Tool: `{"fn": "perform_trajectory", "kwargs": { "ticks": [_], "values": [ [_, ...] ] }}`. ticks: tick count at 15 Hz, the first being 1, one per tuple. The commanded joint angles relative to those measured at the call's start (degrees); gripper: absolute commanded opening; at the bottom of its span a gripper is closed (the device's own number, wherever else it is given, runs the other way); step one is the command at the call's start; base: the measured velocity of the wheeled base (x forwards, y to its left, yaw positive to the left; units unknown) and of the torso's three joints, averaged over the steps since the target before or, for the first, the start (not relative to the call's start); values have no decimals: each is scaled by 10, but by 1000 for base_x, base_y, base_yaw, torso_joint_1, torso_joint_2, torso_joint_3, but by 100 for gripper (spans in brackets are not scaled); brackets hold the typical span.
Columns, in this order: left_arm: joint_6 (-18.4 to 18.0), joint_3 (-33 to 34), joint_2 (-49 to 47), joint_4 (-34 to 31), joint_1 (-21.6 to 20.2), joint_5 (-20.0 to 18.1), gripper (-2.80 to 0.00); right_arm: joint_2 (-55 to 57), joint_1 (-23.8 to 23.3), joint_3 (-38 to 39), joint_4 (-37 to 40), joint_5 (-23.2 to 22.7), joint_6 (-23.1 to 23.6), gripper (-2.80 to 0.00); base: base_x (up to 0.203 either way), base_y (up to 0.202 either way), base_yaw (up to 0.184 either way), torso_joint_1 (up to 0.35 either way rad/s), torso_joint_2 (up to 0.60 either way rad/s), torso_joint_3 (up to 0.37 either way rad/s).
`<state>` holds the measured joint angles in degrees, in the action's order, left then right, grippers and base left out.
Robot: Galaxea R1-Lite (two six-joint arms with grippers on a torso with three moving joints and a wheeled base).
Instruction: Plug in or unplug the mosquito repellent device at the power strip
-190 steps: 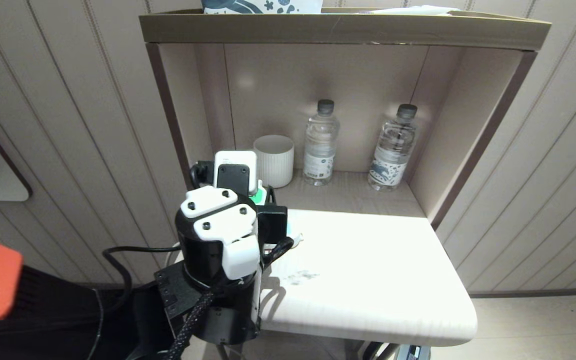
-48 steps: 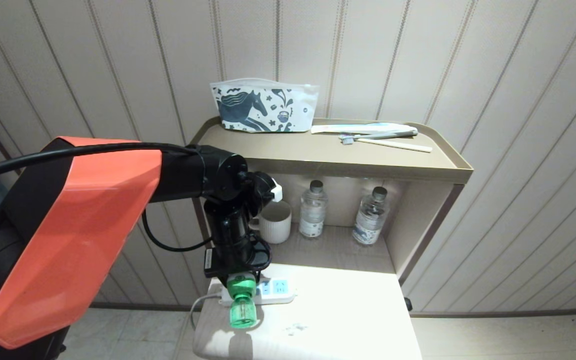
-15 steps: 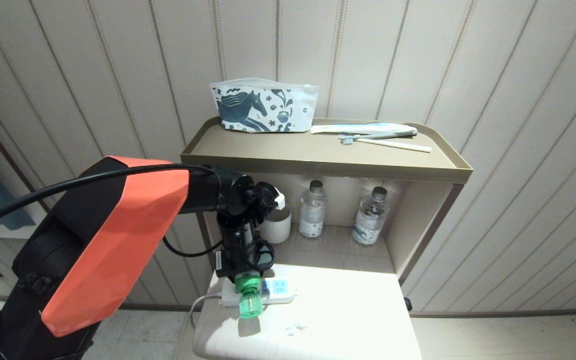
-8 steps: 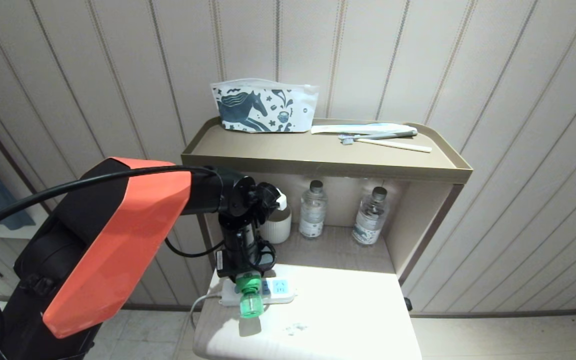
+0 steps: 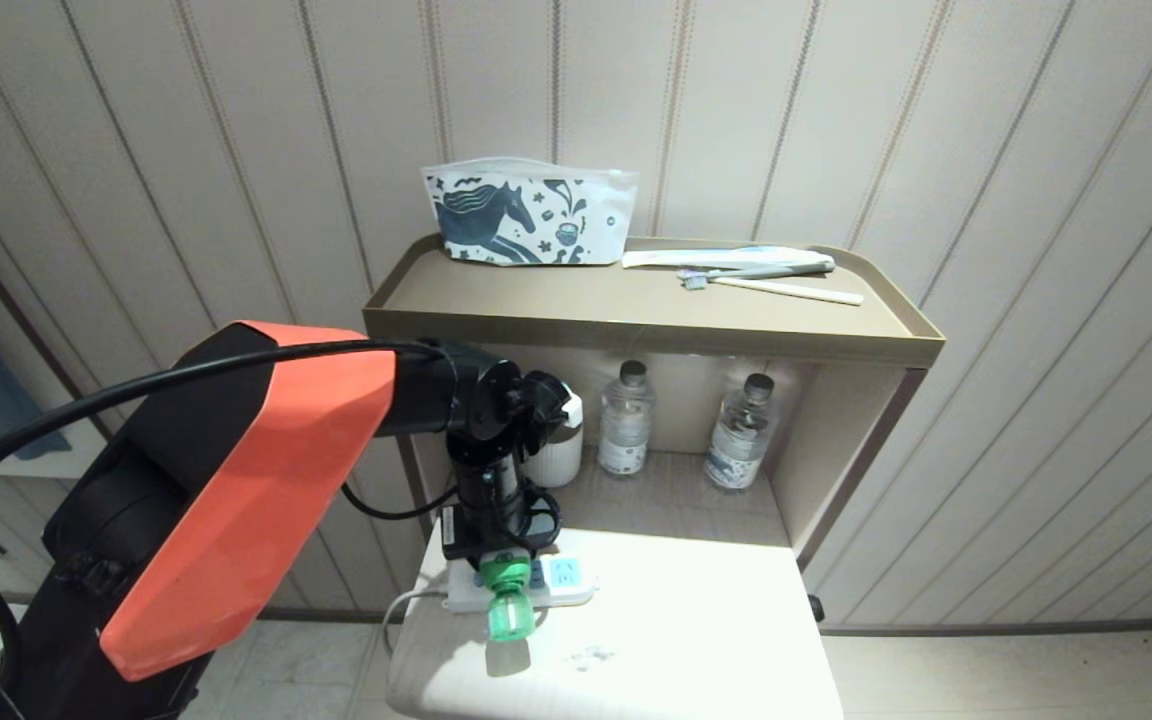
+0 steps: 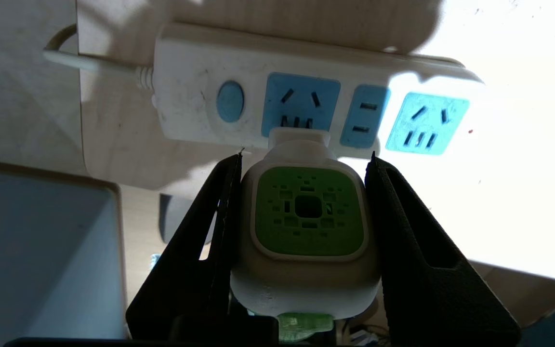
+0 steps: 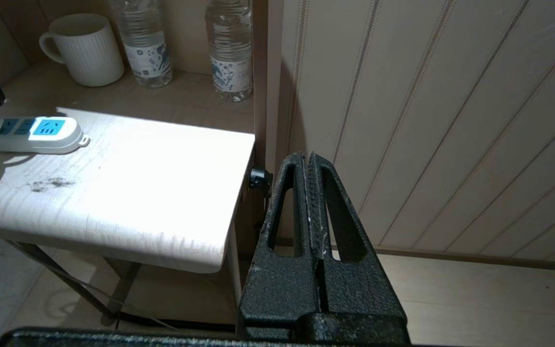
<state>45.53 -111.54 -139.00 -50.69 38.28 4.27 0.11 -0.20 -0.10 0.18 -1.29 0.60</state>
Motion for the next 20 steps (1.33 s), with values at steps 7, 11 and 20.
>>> {"fn": "perform_trajectory", "kwargs": {
  "ticks": [7, 11, 20],
  "values": [
    [3, 0, -9, -4, 3, -2, -280, 0, 0, 0, 0, 0, 0, -280, 0, 0, 0, 0, 0, 0],
    [-4, 1, -23, -11, -7, -3, -280, 1, 0, 0, 0, -1, 0, -280, 0, 0, 0, 0, 0, 0],
    [-4, 3, 48, -34, -25, -20, -280, 0, 0, 0, 0, 0, 0, -280, 0, 0, 0, 0, 0, 0]
  ]
}}
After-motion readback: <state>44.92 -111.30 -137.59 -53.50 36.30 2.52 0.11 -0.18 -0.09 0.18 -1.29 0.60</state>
